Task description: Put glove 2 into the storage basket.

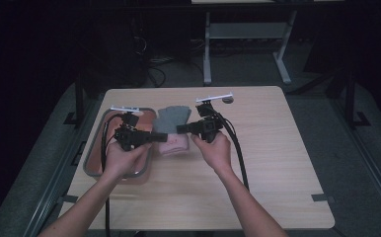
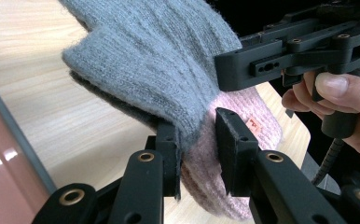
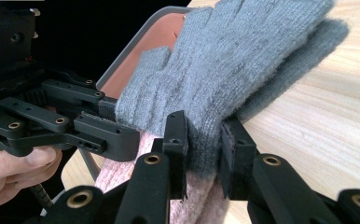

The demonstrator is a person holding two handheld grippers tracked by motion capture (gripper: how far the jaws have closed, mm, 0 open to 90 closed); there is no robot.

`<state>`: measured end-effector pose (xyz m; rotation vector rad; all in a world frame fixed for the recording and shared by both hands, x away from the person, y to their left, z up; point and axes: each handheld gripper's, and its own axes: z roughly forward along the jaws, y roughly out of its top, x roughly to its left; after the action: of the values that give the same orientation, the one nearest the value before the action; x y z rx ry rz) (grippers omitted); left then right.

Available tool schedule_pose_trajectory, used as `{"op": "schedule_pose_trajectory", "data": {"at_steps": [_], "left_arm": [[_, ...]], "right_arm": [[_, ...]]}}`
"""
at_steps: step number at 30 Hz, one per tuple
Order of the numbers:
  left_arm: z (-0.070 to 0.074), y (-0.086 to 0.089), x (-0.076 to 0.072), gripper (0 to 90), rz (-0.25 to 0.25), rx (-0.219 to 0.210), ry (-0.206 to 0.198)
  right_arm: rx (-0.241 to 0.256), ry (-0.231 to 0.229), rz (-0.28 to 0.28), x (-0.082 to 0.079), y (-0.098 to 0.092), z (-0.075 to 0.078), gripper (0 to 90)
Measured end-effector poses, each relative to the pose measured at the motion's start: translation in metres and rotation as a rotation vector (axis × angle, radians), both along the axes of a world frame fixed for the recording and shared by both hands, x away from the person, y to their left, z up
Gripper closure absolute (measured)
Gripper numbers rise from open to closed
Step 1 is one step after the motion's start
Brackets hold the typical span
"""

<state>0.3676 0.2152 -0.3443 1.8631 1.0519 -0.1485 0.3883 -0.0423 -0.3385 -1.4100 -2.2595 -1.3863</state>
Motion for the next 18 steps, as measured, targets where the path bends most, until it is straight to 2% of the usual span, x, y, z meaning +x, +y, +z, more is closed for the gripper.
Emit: {"op": "schedule_pose_trajectory", "data": {"at_steps": [18], "left_arm": [[0.008,0.025,0.003,71.4,0.011,0.005,-0.009]], "right_arm": [[0.015,-0.012,0.022,0.007,0.024,0.007,74.7]]}}
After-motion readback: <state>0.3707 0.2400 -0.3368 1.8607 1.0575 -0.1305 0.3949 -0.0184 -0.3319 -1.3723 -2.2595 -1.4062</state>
